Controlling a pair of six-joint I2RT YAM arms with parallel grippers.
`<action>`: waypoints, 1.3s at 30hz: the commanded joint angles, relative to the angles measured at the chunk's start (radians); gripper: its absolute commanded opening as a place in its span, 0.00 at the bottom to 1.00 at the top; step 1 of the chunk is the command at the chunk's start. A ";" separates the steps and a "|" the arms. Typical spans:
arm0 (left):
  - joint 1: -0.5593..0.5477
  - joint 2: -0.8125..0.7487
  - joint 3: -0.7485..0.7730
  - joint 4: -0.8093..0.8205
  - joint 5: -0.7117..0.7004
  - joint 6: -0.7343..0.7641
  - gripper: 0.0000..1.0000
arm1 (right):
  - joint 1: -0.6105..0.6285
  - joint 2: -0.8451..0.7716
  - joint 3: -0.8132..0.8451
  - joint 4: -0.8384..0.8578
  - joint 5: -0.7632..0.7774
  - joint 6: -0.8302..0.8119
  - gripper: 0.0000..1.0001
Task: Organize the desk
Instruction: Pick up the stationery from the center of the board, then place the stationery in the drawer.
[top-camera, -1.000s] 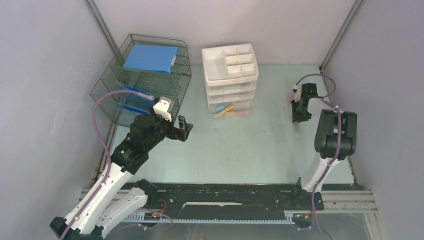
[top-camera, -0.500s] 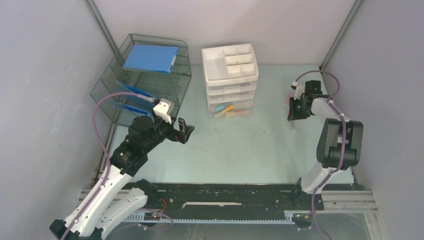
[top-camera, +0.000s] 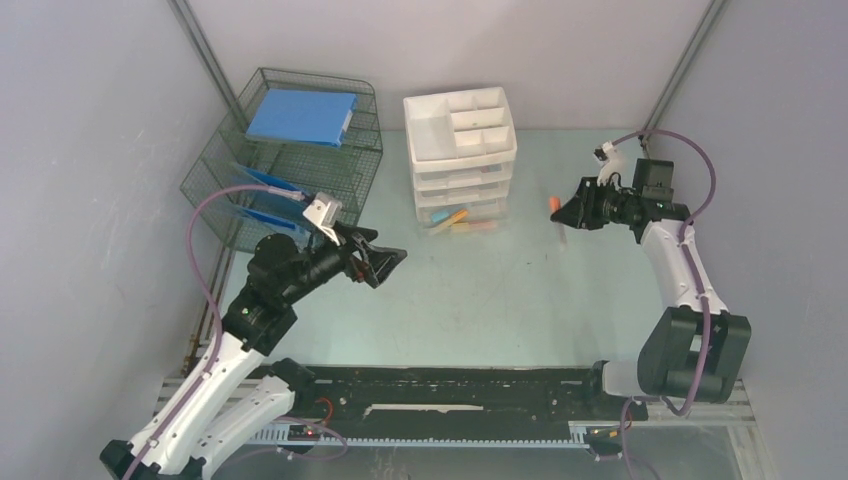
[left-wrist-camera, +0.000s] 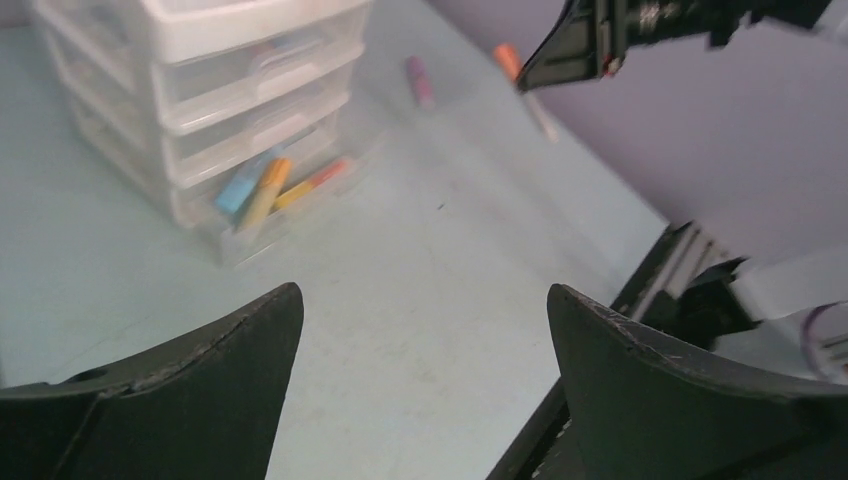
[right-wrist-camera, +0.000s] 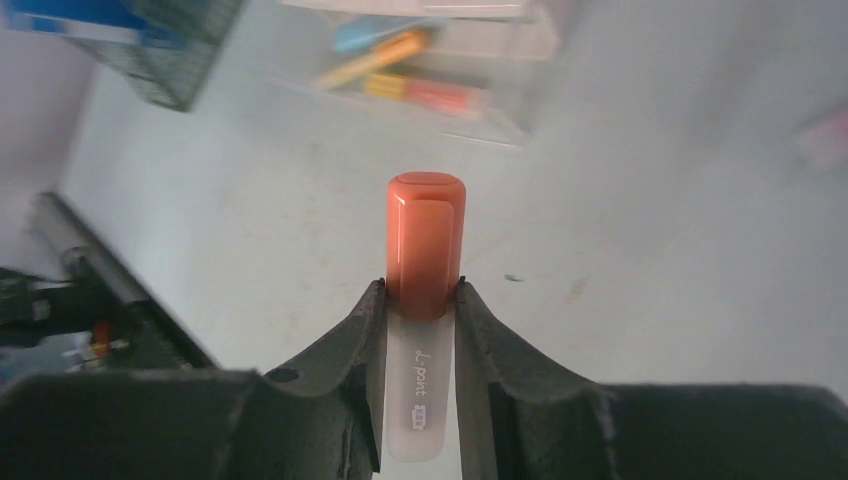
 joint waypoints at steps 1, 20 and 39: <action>-0.041 0.021 -0.068 0.262 0.061 -0.258 0.99 | -0.004 -0.063 -0.052 0.119 -0.270 0.162 0.00; -0.495 0.531 0.041 0.658 -0.551 -0.446 0.94 | 0.124 -0.088 -0.106 0.270 -0.414 0.362 0.00; -0.601 0.984 0.423 0.486 -0.690 -0.515 0.67 | 0.162 -0.089 -0.105 0.274 -0.404 0.364 0.00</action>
